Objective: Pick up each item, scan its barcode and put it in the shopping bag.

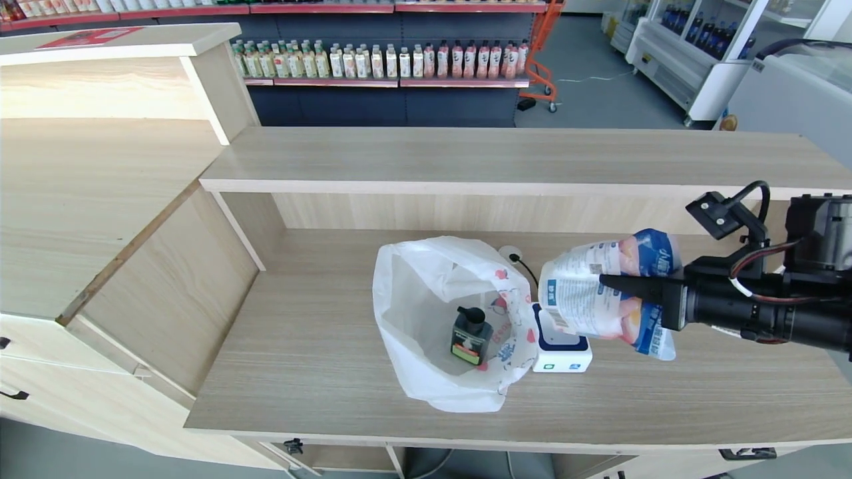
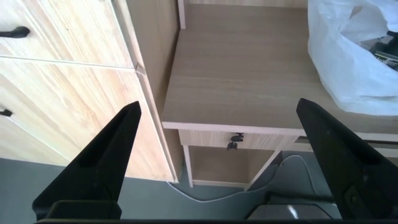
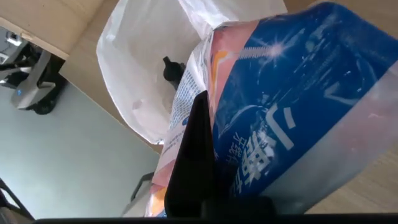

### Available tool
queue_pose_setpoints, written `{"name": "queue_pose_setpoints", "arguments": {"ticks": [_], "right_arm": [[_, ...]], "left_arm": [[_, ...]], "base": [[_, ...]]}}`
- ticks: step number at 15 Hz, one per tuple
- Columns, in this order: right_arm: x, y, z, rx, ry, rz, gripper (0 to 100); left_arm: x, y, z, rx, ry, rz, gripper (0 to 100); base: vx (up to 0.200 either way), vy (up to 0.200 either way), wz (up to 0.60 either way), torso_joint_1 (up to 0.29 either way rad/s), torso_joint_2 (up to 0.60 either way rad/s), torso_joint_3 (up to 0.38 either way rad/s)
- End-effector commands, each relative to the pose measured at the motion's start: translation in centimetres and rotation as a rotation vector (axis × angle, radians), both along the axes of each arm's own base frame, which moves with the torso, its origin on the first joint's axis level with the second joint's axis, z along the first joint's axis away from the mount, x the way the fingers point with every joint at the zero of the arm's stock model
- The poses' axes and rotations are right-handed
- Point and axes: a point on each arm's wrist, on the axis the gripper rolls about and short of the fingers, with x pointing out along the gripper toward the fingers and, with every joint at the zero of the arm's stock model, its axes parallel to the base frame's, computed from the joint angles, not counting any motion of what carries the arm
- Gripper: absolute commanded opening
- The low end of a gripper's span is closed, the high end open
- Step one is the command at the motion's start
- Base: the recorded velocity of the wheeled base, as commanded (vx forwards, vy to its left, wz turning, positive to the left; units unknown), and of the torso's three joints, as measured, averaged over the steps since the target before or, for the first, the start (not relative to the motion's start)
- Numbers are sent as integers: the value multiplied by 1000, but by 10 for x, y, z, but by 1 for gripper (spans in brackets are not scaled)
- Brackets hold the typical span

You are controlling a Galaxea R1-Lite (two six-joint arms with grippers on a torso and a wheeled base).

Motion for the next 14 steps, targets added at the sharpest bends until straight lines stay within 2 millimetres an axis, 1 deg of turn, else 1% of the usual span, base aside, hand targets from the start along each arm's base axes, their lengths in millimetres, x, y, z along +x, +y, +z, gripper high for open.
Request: {"name": "queue_pose_setpoints", "arguments": {"ticks": [1, 5, 7, 9, 13, 14], "right_arm": [[12, 6, -11, -9, 61, 14, 0], [29, 13, -35, -26, 138, 29, 0], [44, 16, -40, -37, 134, 34, 0], [59, 18, -54, -109, 86, 73, 0], [80, 26, -72, -110, 70, 111, 0], [86, 30, -72, -105, 62, 125, 0]], "left_arm": [[0, 0, 0, -3, 0, 1, 100], [0, 0, 0, -1, 0, -1, 100], [0, 0, 0, -1, 0, 1, 100], [0, 0, 0, -1, 0, 1, 100], [0, 0, 0, -1, 0, 1, 100], [0, 0, 0, -1, 0, 1, 100]], "base": [[0, 0, 0, 0, 0, 0], [0, 0, 0, 0, 0, 0], [0, 0, 0, 0, 0, 0], [0, 0, 0, 0, 0, 0], [0, 0, 0, 0, 0, 0], [0, 0, 0, 0, 0, 0]]}}
